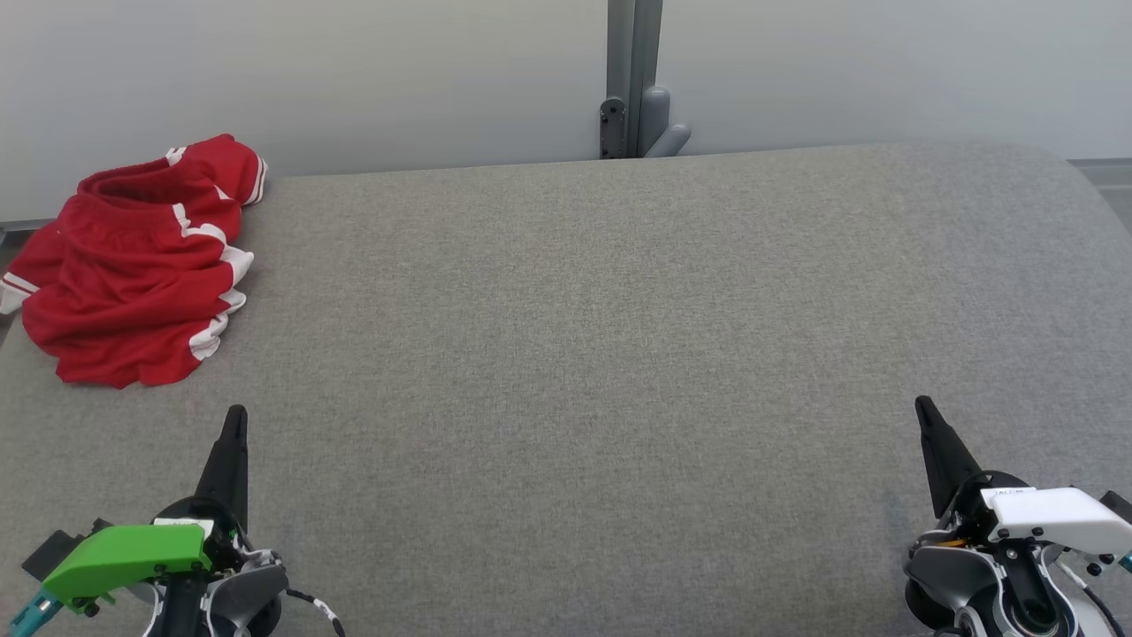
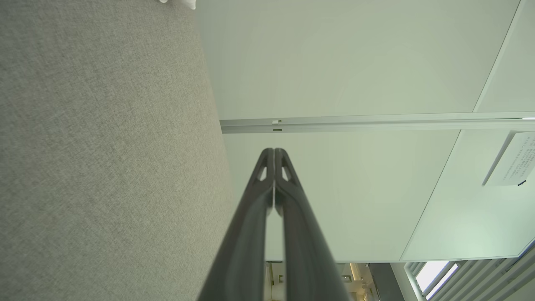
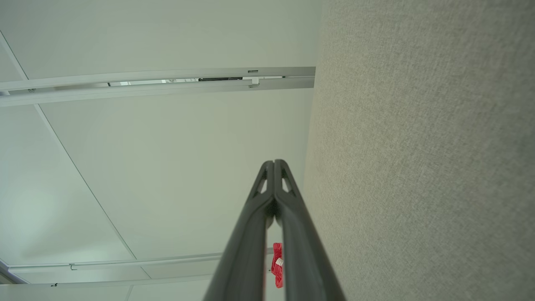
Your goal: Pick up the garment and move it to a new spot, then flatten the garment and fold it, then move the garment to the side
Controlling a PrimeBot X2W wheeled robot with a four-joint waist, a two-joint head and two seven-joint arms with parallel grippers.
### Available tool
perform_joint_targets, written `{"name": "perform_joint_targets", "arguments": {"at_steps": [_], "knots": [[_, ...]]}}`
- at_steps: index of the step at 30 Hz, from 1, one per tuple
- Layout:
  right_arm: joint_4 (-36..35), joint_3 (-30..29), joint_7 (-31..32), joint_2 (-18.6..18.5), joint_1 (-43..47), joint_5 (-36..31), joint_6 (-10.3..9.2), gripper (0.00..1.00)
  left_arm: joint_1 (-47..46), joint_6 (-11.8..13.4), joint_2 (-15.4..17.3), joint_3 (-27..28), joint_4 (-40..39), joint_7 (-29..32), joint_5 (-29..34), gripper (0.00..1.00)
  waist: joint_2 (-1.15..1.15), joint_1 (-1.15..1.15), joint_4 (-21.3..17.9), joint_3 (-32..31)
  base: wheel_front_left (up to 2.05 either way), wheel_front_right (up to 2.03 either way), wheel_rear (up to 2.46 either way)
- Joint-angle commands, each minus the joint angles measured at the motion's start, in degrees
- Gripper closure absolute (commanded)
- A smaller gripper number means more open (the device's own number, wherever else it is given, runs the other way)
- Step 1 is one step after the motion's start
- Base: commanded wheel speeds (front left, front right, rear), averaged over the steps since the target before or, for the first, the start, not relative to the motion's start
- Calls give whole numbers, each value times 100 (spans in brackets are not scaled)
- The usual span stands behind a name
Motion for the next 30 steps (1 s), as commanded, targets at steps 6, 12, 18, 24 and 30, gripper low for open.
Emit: {"name": "perform_joint_targets", "arguments": {"at_steps": [6,12,18,24,30], "knots": [[12,-9,4,0,-29,-36,3,100,-78,-36,9,13,-3,-3,44,100,0,0,0,0,0,0,0],[12,-9,4,0,-29,-36,2,100,-78,-36,9,13,-3,-3,44,100,0,0,0,0,0,0,0],[12,-9,3,0,-29,-36,3,100,-78,-36,9,13,-3,-3,44,100,0,0,0,0,0,0,0],[8,3,-4,2,3,-1,0,0,4,2,-2,-3,8,-4,2,0,0,0,0,0,0,0,0],[205,61,-61,50,153,-17,-1,0,197,12,-55,-77,185,-75,26,0,0,0,-1,0,0,0,0]]}}
